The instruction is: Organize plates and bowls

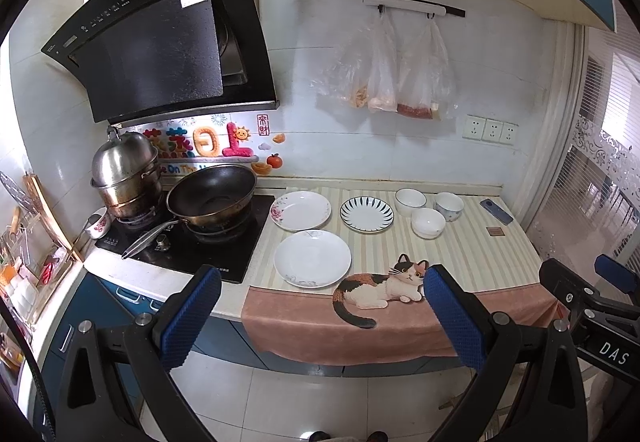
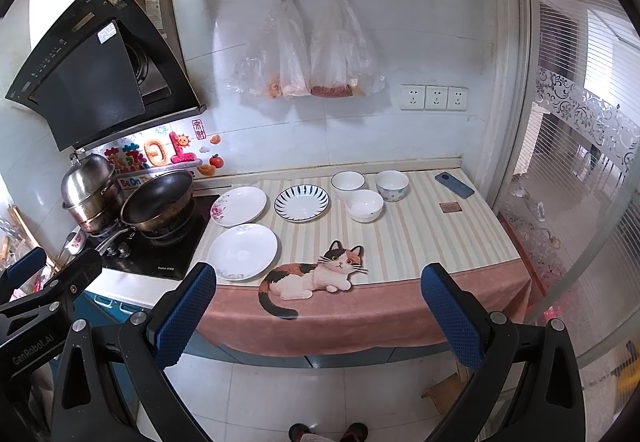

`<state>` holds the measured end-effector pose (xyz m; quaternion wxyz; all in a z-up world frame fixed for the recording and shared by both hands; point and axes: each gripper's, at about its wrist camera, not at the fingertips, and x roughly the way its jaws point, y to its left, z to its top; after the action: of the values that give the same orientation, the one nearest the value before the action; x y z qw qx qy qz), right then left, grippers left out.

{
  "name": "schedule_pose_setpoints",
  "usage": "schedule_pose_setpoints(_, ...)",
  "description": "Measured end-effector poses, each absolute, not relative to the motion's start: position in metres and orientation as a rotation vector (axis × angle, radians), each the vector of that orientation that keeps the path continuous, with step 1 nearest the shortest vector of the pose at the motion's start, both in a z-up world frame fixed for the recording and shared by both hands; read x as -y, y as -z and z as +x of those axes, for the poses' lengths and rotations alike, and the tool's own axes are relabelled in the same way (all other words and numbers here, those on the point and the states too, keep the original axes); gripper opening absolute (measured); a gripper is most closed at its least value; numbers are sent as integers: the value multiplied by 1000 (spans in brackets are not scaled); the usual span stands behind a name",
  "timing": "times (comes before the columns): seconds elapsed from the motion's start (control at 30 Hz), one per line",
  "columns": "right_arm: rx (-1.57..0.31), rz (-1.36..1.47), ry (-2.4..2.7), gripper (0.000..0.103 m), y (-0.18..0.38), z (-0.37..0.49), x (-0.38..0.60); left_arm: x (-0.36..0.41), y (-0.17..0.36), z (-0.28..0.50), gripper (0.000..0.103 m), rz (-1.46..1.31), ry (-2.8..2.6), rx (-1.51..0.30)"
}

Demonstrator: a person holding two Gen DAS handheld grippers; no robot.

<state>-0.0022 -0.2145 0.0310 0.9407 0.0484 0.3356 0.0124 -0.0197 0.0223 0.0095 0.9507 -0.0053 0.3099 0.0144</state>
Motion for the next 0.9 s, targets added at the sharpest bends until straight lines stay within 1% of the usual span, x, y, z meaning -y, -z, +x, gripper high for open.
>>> schedule_pose_setpoints(0.9, -682, 103, -21, 103, -32, 3, 217, -22, -15, -12, 103, -7, -31, -629)
